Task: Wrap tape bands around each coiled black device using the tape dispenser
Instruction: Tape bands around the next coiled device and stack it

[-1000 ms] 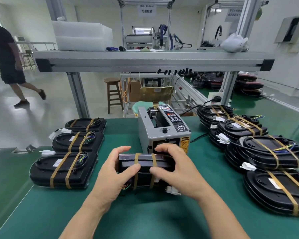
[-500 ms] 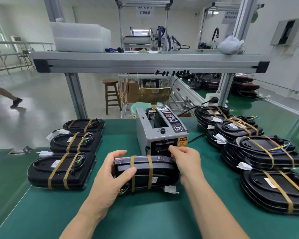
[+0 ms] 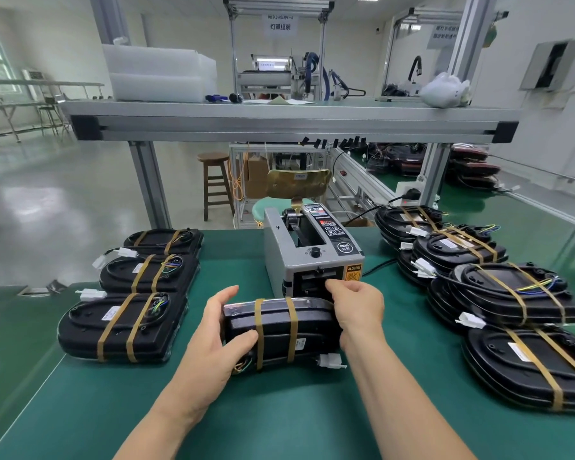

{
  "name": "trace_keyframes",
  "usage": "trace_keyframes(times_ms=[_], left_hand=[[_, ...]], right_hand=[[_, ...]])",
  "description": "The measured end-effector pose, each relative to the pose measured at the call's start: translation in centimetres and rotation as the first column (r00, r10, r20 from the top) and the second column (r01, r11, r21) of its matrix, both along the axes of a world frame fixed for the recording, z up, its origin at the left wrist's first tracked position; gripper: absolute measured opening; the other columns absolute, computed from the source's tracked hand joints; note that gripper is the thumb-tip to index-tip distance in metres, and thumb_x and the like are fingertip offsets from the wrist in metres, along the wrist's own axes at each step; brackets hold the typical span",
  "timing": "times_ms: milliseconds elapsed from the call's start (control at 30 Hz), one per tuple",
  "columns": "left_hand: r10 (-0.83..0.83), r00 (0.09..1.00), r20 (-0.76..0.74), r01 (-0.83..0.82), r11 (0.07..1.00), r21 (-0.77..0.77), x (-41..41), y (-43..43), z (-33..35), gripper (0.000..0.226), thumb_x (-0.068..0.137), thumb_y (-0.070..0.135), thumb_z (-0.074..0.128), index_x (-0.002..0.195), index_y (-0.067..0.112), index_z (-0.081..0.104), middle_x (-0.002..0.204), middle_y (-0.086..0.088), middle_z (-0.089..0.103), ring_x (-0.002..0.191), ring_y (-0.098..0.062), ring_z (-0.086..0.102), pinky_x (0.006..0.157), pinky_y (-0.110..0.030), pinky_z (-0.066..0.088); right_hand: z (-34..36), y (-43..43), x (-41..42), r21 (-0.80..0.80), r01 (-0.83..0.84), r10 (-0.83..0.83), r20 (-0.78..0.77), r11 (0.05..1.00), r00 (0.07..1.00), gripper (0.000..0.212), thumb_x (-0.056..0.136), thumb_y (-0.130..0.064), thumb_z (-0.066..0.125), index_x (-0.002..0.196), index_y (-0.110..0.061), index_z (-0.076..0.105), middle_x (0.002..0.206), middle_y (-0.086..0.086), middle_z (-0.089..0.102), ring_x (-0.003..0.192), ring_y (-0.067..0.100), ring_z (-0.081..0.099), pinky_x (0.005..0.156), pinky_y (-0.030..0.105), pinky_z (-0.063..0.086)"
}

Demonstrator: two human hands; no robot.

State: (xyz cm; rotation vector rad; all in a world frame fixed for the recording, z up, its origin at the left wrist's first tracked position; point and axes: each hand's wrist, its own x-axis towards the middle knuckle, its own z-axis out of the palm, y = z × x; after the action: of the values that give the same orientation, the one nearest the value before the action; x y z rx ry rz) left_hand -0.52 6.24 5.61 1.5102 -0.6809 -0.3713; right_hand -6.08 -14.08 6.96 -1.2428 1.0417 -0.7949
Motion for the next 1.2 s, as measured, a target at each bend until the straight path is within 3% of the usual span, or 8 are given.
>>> trace_keyframes(times_ms=[133, 333, 467, 567, 800, 967, 1067, 1200], left_hand=[[0.034, 0.999, 0.019, -0.032, 0.997, -0.071, -0.6, -0.7, -0.1, 0.051, 0.072, 0.027, 0.072, 0.117, 0.036, 0.050, 0.119, 0.007, 0.066, 0.113, -0.008, 0.060, 0.100, -0.032, 0.045], [0.070, 0.997, -0.012, -0.071, 0.984, -0.165, -1.6, -2.1, -0.3, 0.044, 0.067, 0.036, 0.074, 0.107, 0.038, 0.055, 0.111, 0.005, 0.069, 0.108, -0.013, 0.063, 0.089, -0.026, 0.048], [0.074, 0.997, -0.033, -0.079, 0.974, -0.211, -2.3, -2.5, -0.6, 0.043, 0.069, 0.031, 0.076, 0.106, 0.033, 0.054, 0.108, 0.002, 0.069, 0.104, -0.014, 0.064, 0.083, -0.024, 0.052], [0.067, 0.995, -0.071, -0.082, 0.967, -0.240, -2.5, -2.5, -0.7, 0.047, 0.067, 0.031, 0.075, 0.109, 0.027, 0.052, 0.108, -0.002, 0.068, 0.103, -0.015, 0.064, 0.080, -0.023, 0.053], [0.049, 0.996, -0.071, -0.067, 0.959, -0.276, -2.5, -2.2, -0.9, 0.042, 0.079, 0.014, 0.069, 0.111, 0.037, 0.055, 0.111, -0.007, 0.070, 0.106, -0.022, 0.065, 0.080, -0.022, 0.053], [0.051, 0.996, -0.076, -0.071, 0.955, -0.289, -2.5, -2.0, -1.0, 0.038, 0.078, 0.010, 0.069, 0.106, 0.033, 0.058, 0.109, -0.002, 0.070, 0.105, -0.020, 0.064, 0.081, -0.022, 0.054], [0.054, 0.995, -0.078, -0.074, 0.954, -0.292, -2.5, -1.9, -1.0, 0.037, 0.078, 0.010, 0.069, 0.105, 0.032, 0.058, 0.109, -0.002, 0.070, 0.104, -0.020, 0.064, 0.082, -0.023, 0.054], [0.044, 0.997, -0.059, -0.059, 0.954, -0.294, -2.6, -1.7, -1.0, 0.036, 0.079, 0.010, 0.068, 0.104, 0.034, 0.059, 0.107, -0.001, 0.071, 0.104, -0.018, 0.065, 0.081, -0.021, 0.053]], right_hand=[[1.1, 1.1, -1.1, -0.121, 0.038, -0.022, 0.131, 0.992, 0.991, 0.015, 0.080, -0.015, 0.070, 0.069, -0.005, 0.068, 0.068, -0.007, 0.061, 0.072, 0.015, 0.054, 0.068, 0.028, 0.045], [2.8, 7.0, -1.9, -0.348, -0.067, 0.142, 0.196, 0.935, 0.970, 0.015, 0.081, -0.021, 0.076, 0.066, -0.023, 0.074, 0.115, -0.021, 0.059, 0.120, 0.007, 0.052, 0.098, 0.021, 0.040], [1.7, 9.7, -2.3, -0.415, -0.161, 0.235, 0.134, 0.895, 0.963, 0.017, 0.082, -0.021, 0.075, 0.066, -0.026, 0.072, 0.125, -0.028, 0.056, 0.135, -0.011, 0.029, 0.097, -0.003, 0.017], [1.2, 10.5, -2.4, -0.422, -0.193, 0.257, 0.102, 0.886, 0.961, 0.019, 0.083, -0.019, 0.074, 0.065, -0.024, 0.071, 0.128, -0.029, 0.054, 0.137, -0.014, 0.022, 0.089, -0.010, 0.012], [1.4, 11.1, -2.5, -0.453, -0.189, 0.247, 0.070, 0.871, 0.967, 0.023, 0.083, -0.016, 0.073, 0.064, -0.027, 0.069, 0.131, -0.021, 0.056, 0.138, -0.011, 0.022, 0.092, -0.008, 0.010], [1.1, 11.3, -2.3, -0.528, -0.227, 0.253, -0.024, 0.819, 0.967, 0.031, 0.083, -0.017, 0.073, 0.060, -0.035, 0.065, 0.135, -0.017, 0.056, 0.141, -0.006, 0.019, 0.110, 0.013, 0.013], [1.0, 11.3, -2.3, -0.533, -0.234, 0.246, -0.051, 0.813, 0.968, 0.029, 0.084, -0.018, 0.073, 0.060, -0.033, 0.065, 0.135, -0.016, 0.056, 0.141, -0.005, 0.019, 0.107, 0.008, 0.011], [0.9, 11.3, -2.4, -0.540, -0.239, 0.237, -0.074, 0.807, 0.969, 0.028, 0.085, -0.017, 0.072, 0.061, -0.029, 0.065, 0.133, -0.014, 0.057, 0.140, -0.003, 0.021, 0.110, 0.015, 0.015]])
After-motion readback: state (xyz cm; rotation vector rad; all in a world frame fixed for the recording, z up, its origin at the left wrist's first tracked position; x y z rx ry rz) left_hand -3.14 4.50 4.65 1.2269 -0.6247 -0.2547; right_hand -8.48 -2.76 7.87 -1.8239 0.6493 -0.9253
